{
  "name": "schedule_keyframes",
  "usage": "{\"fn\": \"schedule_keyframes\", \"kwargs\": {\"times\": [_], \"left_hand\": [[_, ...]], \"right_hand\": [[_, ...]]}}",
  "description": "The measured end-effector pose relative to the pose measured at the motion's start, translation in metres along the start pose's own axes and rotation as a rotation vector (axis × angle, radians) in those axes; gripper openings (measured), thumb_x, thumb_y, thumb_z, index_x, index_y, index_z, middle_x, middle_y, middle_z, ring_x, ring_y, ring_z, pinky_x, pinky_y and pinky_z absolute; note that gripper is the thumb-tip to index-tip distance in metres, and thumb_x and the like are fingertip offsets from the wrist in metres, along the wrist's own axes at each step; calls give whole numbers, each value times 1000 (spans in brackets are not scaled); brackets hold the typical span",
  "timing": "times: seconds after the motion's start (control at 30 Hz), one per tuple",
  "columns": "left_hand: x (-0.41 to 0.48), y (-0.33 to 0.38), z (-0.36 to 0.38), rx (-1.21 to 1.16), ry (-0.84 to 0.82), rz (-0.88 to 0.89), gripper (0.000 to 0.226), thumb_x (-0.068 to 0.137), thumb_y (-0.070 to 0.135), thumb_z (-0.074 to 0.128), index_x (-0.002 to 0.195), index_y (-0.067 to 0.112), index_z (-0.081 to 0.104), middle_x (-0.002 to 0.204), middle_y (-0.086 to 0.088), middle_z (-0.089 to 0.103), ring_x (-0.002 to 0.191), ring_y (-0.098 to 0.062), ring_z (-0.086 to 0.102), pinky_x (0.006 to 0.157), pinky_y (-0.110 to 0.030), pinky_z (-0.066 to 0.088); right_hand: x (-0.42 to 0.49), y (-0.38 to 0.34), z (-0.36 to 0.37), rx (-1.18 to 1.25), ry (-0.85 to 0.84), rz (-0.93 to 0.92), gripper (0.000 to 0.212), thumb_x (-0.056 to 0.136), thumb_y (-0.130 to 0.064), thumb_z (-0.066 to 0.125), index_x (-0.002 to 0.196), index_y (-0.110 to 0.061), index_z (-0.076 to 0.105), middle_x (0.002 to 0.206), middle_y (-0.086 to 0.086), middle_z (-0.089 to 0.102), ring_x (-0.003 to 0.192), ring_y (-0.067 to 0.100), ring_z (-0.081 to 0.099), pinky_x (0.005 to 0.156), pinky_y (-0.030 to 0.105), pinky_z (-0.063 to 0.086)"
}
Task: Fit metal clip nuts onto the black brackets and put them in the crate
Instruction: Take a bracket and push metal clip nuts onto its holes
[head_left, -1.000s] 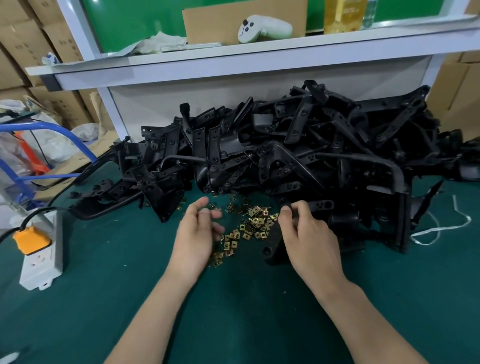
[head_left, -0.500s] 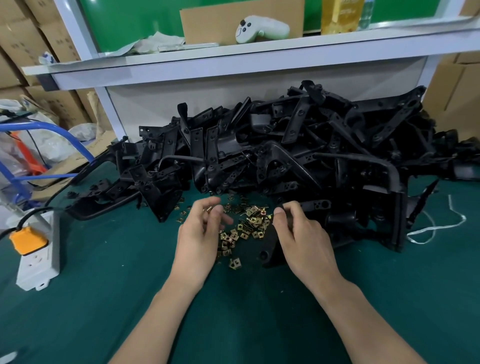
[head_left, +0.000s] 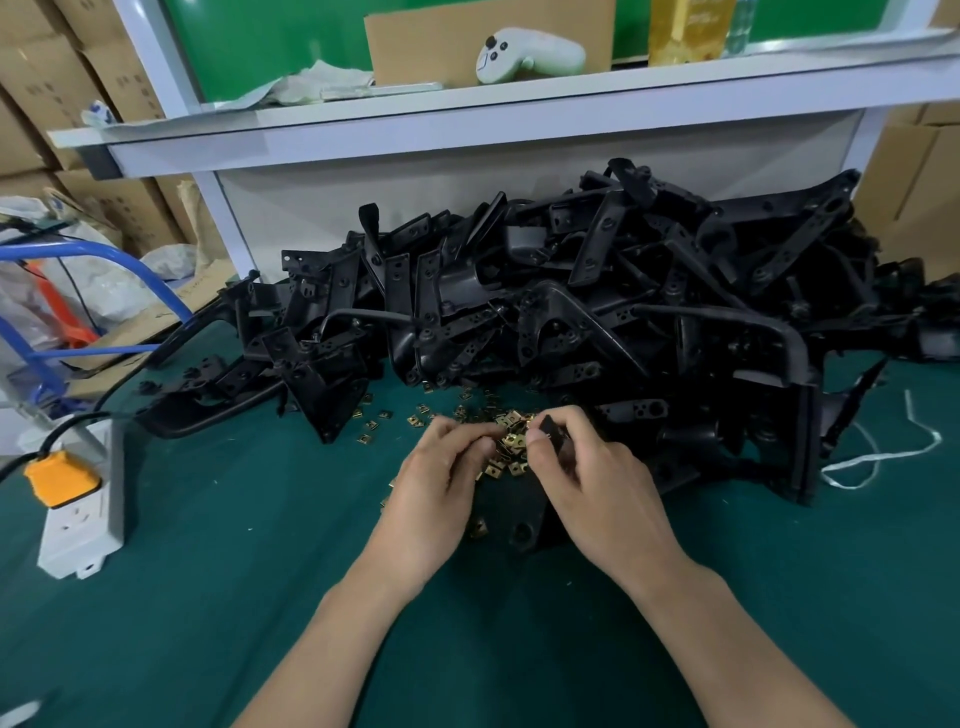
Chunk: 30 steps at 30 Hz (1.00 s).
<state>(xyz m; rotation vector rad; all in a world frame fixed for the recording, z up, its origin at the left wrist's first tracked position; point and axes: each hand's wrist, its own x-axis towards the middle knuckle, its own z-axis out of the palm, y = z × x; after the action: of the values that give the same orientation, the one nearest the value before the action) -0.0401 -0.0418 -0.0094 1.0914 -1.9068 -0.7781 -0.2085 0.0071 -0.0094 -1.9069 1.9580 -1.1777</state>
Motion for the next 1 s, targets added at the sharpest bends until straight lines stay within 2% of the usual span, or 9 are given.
{"fn": "schedule_keyframes", "kwargs": {"times": [0.1, 0.17, 0.3, 0.43, 0.6, 0.73, 0.8, 0.87, 1.0], "left_hand": [[-2, 2, 1, -2, -16, 4, 24, 104, 24, 52, 122, 31, 67, 103, 13, 56, 98, -1, 56, 83, -9, 41], [-3, 3, 1, -1, 14, 1, 20, 102, 24, 57, 115, 36, 67, 103, 16, 60, 98, 1, 58, 82, -9, 42], [-2, 5, 0, -16, 53, -19, 19, 98, 26, 65, 99, 45, 65, 96, 17, 65, 92, 0, 61, 78, -10, 44], [-1, 8, -1, -76, 48, -1, 26, 103, 20, 56, 111, 43, 65, 98, 12, 62, 93, -2, 59, 80, -8, 42], [0, 9, -6, -347, 34, -79, 31, 105, 10, 50, 117, 33, 69, 82, 15, 62, 78, -2, 59, 78, -12, 46], [1, 11, -7, -601, 8, -189, 26, 102, 13, 55, 109, 27, 75, 89, 2, 68, 81, -13, 63, 80, -23, 53], [3, 12, -7, -757, -12, -243, 21, 98, 17, 58, 113, 16, 73, 89, -3, 70, 79, -15, 63, 77, -24, 54], [4, 13, -7, -902, -32, -290, 29, 91, 21, 62, 116, 8, 68, 88, -5, 70, 76, -15, 63, 73, -23, 55], [5, 13, -9, -1019, -60, -331, 26, 89, 21, 64, 112, 9, 67, 90, -4, 71, 74, -12, 62, 71, -22, 56]], "right_hand": [[0, 0, 1, -11, -30, -18, 30, 96, -61, 34, 113, -41, 49, 53, -13, 55, 55, 9, 56, 52, 26, 38], [0, 1, 1, -12, -34, -23, 30, 96, -61, 35, 113, -41, 49, 55, -17, 55, 54, 8, 55, 53, 26, 38], [0, 0, 1, -27, -22, -26, 31, 97, -60, 35, 115, -40, 50, 51, -7, 52, 55, 11, 55, 54, 28, 43], [0, -1, 0, -10, -14, -7, 29, 98, -58, 34, 114, -39, 49, 50, -7, 49, 53, 10, 53, 54, 27, 40], [0, -2, -3, -1, -4, 18, 36, 100, -59, 25, 116, -38, 49, 47, -7, 44, 49, 10, 50, 57, 31, 41], [0, -6, -5, -5, -25, 37, 47, 100, -58, 17, 121, -34, 50, 50, -8, 47, 55, 11, 55, 65, 40, 50], [1, -6, -5, -3, -29, 46, 51, 98, -59, 14, 122, -33, 50, 51, -9, 46, 55, 11, 54, 65, 41, 50], [1, -5, -5, -3, -27, 51, 52, 97, -60, 13, 122, -33, 50, 50, -9, 45, 53, 10, 52, 62, 39, 48], [1, -5, -4, -7, -22, 56, 47, 100, -58, 16, 122, -34, 50, 49, -9, 43, 52, 9, 49, 61, 36, 44]]}}
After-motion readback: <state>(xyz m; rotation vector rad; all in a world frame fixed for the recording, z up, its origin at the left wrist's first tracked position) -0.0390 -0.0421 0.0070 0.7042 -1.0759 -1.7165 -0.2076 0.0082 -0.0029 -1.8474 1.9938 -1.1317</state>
